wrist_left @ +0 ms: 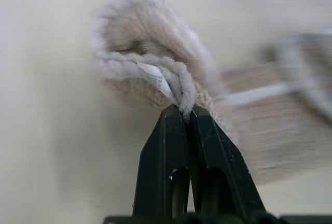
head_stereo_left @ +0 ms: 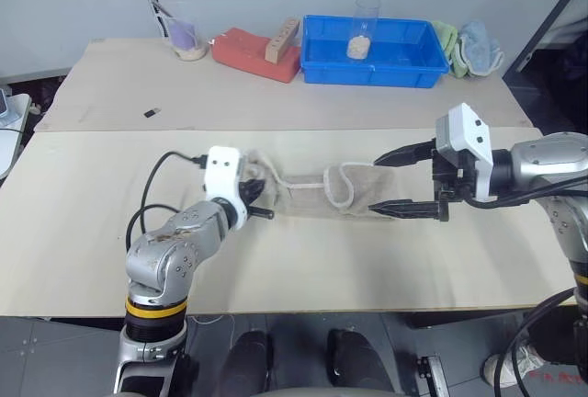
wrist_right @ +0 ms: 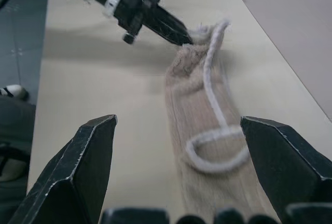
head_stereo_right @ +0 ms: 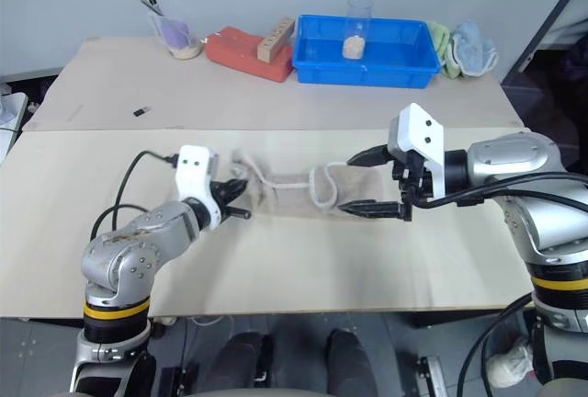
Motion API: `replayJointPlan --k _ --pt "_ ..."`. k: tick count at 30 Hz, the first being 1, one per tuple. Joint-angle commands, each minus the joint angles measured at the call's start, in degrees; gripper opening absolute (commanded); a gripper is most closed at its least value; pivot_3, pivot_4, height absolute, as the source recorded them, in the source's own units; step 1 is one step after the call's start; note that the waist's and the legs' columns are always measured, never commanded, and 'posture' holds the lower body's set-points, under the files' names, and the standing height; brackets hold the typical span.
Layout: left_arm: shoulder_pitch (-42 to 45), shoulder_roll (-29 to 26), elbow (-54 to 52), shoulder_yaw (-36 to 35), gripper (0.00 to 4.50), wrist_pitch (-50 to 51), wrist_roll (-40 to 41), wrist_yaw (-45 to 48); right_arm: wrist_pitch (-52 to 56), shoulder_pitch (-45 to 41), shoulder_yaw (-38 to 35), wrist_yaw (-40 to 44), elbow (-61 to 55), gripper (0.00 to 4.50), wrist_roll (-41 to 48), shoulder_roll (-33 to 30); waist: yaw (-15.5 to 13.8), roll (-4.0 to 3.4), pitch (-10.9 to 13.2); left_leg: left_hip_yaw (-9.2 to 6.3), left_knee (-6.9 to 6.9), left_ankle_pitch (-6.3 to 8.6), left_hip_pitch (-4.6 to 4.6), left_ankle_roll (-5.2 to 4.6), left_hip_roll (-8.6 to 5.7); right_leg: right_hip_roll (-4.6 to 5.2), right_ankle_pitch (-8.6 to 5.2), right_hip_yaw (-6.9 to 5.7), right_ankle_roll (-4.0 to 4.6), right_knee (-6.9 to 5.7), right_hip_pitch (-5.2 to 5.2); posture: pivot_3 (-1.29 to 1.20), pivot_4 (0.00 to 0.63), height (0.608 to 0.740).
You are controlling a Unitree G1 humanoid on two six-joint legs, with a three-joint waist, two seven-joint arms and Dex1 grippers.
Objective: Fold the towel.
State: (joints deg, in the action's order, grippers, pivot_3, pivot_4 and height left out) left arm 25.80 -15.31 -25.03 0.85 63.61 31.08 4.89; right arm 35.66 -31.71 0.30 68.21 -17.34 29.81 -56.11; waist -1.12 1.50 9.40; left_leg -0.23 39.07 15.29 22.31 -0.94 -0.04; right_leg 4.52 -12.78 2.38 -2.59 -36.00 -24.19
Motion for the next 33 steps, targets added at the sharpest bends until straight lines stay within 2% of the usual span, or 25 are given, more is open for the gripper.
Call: replayJointPlan --k 1,6,11,16,20,23,30,33 --pt "6.2 1.35 2.79 3.95 0.07 -4.1 -0.77 4.76 0.85 1.96 -4.45 -0.02 -0.94 4.22 0.72 -2.77 0.04 0.0 0.0 0.0 0.0 0.0 -0.01 0.0 0.01 -0.02 0.0 0.0 0.0 0.01 0.0 0.0 0.15 0.74" --pt "14.09 5.1 14.95 12.35 0.07 -13.75 -6.33 11.67 3.25 6.94 -8.43 -1.67 -4.53 4.22 2.52 -5.0 0.31 0.0 0.0 0.12 0.0 0.0 0.0 -0.01 0.01 -0.06 0.0 0.01 0.0 0.01 0.02 0.0 0.15 0.74" --pt "16.26 9.14 23.7 18.71 0.07 -21.53 -11.04 17.1 5.1 10.29 -11.47 -3.5 -7.47 4.22 3.69 -5.94 0.6 0.0 0.0 0.11 -0.01 0.02 -0.01 -0.05 0.03 -0.08 -0.01 0.06 -0.01 0.03 -0.01 0.0 0.15 0.74" --pt "18.72 14.28 32.28 21.09 0.07 -27.0 -14.13 20.88 6.82 13.14 -14.12 -5.29 -10.0 4.22 4.8 -6.55 0.42 0.02 0.01 0.18 0.01 0.02 0.01 -0.06 0.0 -0.08 -0.01 0.05 -0.02 0.02 0.02 0.0 0.15 0.74" --pt "19.35 14.87 33.3 22.37 0.07 -29.6 -14.96 26.03 7.3 14.23 -14.89 -6.22 -10.8 4.22 5.3 -6.86 0.42 0.02 0.01 0.17 0.01 0.02 0.03 -0.07 0.0 -0.08 -0.02 0.05 -0.05 0.04 0.0 0.0 0.15 0.74" --pt "18.88 14.81 32.28 22.45 0.97 -29.7 -14.5 29.55 7.3 14.59 -14.98 -6.58 -10.91 4.22 5.5 -7.05 0.48 0.01 0.01 0.17 0.01 0.02 0.02 -0.07 0.01 -0.08 -0.02 0.06 -0.05 0.02 0.0 0.0 0.15 0.74" --pt "17.56 13.55 28.71 19.12 4.29 -29.67 -12.75 34.55 6.46 13.91 -14.44 -6.85 -9.59 4.22 5.05 -7.46 0.45 0.01 0.01 0.13 0.01 0.02 0.01 -0.08 0.02 -0.09 -0.02 0.06 -0.06 0.02 0.01 0.0 0.15 0.74" --pt "17.75 10.4 24.24 16.18 4.41 -29.8 -10.49 38.12 6.21 12.92 -13.49 -7.61 -8.96 4.22 4.6 -6.95 0.57 0.01 0.01 0.11 0.02 0.02 0.01 -0.08 0.04 -0.1 -0.02 0.06 -0.06 -0.02 -0.04 0.0 0.15 0.74"
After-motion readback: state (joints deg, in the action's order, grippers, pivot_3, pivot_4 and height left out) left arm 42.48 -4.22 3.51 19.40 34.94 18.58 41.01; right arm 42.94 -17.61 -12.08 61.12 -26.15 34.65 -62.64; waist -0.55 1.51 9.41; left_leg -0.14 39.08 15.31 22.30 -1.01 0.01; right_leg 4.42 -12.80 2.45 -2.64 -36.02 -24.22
